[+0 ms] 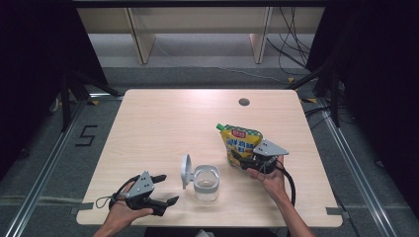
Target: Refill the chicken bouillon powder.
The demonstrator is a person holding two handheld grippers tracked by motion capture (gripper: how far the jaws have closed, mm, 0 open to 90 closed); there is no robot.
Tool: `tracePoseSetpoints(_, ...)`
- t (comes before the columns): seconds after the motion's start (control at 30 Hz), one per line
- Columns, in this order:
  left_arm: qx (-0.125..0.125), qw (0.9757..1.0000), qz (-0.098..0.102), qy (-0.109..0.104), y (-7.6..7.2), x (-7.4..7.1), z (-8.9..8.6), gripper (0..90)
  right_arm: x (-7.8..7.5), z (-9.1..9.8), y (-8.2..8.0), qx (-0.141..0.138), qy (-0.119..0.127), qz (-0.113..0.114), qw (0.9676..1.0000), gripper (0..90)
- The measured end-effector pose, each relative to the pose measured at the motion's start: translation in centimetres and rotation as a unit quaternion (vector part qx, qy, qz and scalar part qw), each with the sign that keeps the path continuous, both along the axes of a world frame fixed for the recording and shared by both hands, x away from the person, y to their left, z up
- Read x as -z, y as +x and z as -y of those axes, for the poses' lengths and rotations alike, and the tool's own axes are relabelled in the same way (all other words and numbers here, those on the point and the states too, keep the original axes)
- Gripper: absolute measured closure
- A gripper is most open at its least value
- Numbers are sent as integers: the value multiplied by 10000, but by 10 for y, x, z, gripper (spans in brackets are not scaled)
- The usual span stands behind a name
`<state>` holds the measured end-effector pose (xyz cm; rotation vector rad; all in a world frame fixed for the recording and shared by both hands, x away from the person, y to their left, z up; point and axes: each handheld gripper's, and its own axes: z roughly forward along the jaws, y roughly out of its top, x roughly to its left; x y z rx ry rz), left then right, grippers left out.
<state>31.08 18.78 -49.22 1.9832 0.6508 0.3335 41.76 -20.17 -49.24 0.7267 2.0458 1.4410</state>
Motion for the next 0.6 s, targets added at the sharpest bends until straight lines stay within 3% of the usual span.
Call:
tracePoseSetpoints(0.1, 11, 10000, 85, 27, 1, 0, -1, 162, -9, 5, -10, 51, 23, 73, 10000, 366)
tracePoseSetpoints(0.37, -10, 9999, 149, 59, 2, 1, 0, 163, -31, 18, -46, 96, -386, 371, 9985, 367)
tracePoseSetpoints(0.4, -106, 9999, 42, 18, 1, 1, 0, 163, -33, 20, -50, 126, -500, 499, 9974, 366)
tracePoseSetpoints(0.43, -70, 9999, 111, 102, 2, 0, -1, 163, -35, 20, -54, 131, -611, 589, 9963, 367)
tracePoseSetpoints(0.6, -71, 9998, 141, 84, 3, 0, -1, 163, -43, 22, -72, 152, -996, 889, 9909, 367)
